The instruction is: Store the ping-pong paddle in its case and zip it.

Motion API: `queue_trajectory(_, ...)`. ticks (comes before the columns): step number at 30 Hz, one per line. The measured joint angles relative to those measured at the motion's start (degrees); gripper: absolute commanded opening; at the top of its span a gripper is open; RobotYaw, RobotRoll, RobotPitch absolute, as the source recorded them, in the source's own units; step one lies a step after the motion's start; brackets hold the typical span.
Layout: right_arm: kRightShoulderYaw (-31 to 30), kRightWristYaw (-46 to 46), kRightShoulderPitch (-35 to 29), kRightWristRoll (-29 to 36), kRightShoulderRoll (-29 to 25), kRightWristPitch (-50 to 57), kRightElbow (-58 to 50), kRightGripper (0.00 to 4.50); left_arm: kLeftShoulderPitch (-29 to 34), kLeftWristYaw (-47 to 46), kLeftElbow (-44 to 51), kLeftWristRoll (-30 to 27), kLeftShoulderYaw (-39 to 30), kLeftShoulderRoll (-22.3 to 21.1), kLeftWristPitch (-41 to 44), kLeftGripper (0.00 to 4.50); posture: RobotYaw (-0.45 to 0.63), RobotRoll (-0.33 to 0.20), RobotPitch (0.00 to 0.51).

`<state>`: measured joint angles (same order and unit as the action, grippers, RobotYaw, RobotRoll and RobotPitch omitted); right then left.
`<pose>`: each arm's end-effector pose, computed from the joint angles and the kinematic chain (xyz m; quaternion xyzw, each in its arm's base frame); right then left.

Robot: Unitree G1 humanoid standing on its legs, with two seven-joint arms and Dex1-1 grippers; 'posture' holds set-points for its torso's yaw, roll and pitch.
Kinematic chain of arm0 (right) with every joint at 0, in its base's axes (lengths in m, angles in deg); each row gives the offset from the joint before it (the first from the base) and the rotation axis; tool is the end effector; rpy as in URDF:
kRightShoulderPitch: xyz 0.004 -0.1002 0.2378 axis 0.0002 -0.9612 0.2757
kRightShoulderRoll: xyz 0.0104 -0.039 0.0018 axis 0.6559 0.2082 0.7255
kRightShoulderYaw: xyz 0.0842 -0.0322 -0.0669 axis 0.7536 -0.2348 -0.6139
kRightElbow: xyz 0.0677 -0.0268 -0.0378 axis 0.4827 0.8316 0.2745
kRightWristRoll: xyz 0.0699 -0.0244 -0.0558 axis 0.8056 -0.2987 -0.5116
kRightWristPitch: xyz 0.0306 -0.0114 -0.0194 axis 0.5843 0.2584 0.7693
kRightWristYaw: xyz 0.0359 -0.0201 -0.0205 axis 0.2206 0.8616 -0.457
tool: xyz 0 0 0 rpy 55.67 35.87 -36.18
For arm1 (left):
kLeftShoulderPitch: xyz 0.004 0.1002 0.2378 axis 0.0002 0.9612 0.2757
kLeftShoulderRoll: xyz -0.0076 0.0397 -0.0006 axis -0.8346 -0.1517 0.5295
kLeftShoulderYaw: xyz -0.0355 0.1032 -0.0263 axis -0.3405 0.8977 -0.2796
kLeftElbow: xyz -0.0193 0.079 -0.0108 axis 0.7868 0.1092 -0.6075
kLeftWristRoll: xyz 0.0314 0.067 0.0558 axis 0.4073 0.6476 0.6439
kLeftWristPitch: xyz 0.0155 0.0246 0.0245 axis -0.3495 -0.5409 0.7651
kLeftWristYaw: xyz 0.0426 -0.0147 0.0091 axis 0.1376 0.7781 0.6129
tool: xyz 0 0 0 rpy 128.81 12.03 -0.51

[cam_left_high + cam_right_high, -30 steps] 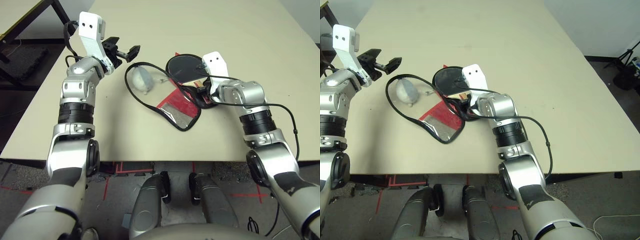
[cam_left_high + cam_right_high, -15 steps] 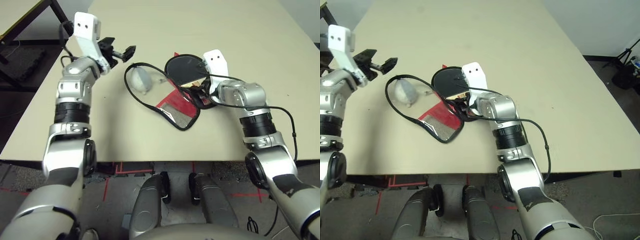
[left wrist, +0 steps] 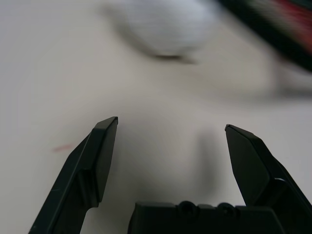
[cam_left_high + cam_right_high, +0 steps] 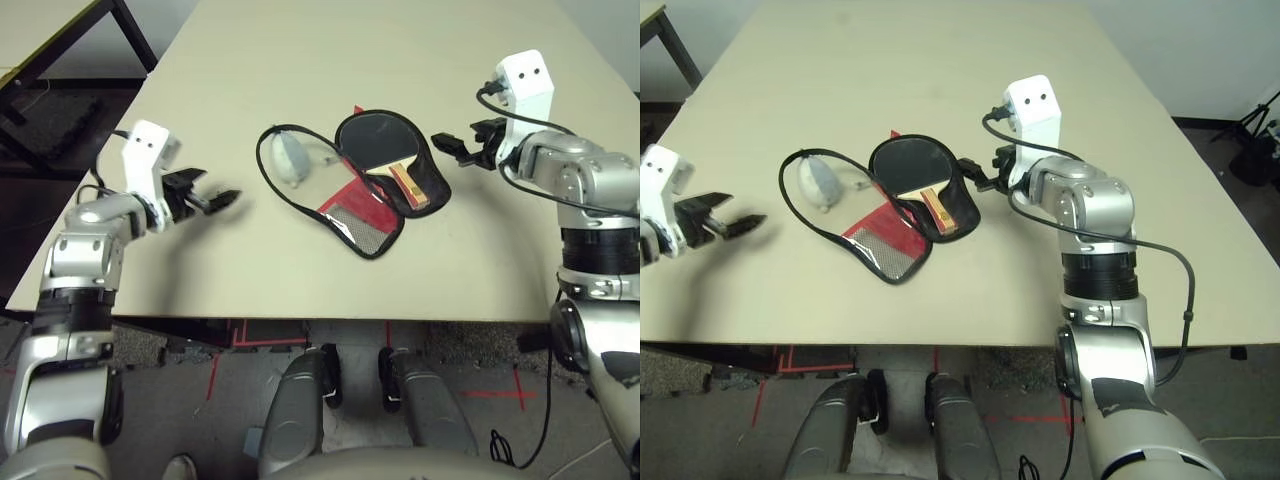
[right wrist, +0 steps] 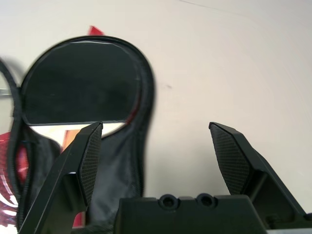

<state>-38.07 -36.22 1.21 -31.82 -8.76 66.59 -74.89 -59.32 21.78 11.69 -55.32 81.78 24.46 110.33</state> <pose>0.3120 -0.2150 0.2241 -0.0549 0.1295 0.1745 0.9746 0.2633 0.2821 0.1627 0.1196 0.1816 -0.3473 0.9122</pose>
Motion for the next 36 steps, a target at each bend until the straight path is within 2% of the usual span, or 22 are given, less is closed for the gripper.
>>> queue_trajectory(3,0.7,1.0,0.6,-0.2,-0.4,-1.2,1.9,4.49,-2.2,0.6,3.5,-1.5,4.0,5.0,3.1,4.50,-0.06,0.000,0.195)
queue_trajectory(4,1.0,1.6,1.1,-0.2,-0.4,-1.7,2.2,4.49,-4.3,0.2,3.2,-1.8,5.5,8.0,3.2,4.50,-0.06,0.000,0.196)
queue_trajectory(6,1.4,2.2,2.0,-0.2,-0.2,-2.1,2.2,4.49,-7.5,-0.7,2.0,-1.9,6.1,11.0,2.7,4.50,-0.06,0.000,0.199)
queue_trajectory(12,4.4,4.5,2.3,0.1,0.4,-2.3,1.8,4.49,-21.9,-7.8,-16.4,1.9,5.9,22.4,-7.5,4.50,-0.06,0.000,0.203)
queue_trajectory(15,5.1,5.7,2.3,0.7,1.1,-1.4,1.5,4.49,-29.1,-11.0,-29.8,4.3,5.7,27.1,-15.6,4.50,-0.06,0.000,0.206)
queue_trajectory(18,5.9,6.5,2.3,1.3,1.6,-0.7,1.3,4.49,-35.2,-15.0,-43.1,5.6,4.1,30.0,-22.6,4.50,-0.06,0.000,0.208)
queue_trajectory(23,6.9,7.4,2.4,2.3,2.5,0.8,0.9,4.49,-43.2,-20.6,-57.7,6.6,-0.3,32.8,-31.2,4.50,-0.06,0.000,0.208)
queue_trajectory(27,7.0,7.7,3.0,2.4,2.5,1.1,1.1,4.49,-46.1,-21.3,-62.1,6.3,-3.2,35.3,-33.5,4.50,-0.06,0.000,0.201)
queue_trajectory(31,7.0,7.7,4.8,2.4,2.5,0.6,2.1,4.49,-49.2,-17.1,-62.7,3.2,-6.4,39.3,-33.5,4.50,-0.06,0.000,0.196)
queue_trajectory(36,7.2,8.1,4.8,2.4,2.8,0.2,2.6,4.49,-49.7,-12.2,-61.9,2.5,-6.7,40.4,-33.0,4.50,-0.06,0.000,0.191)
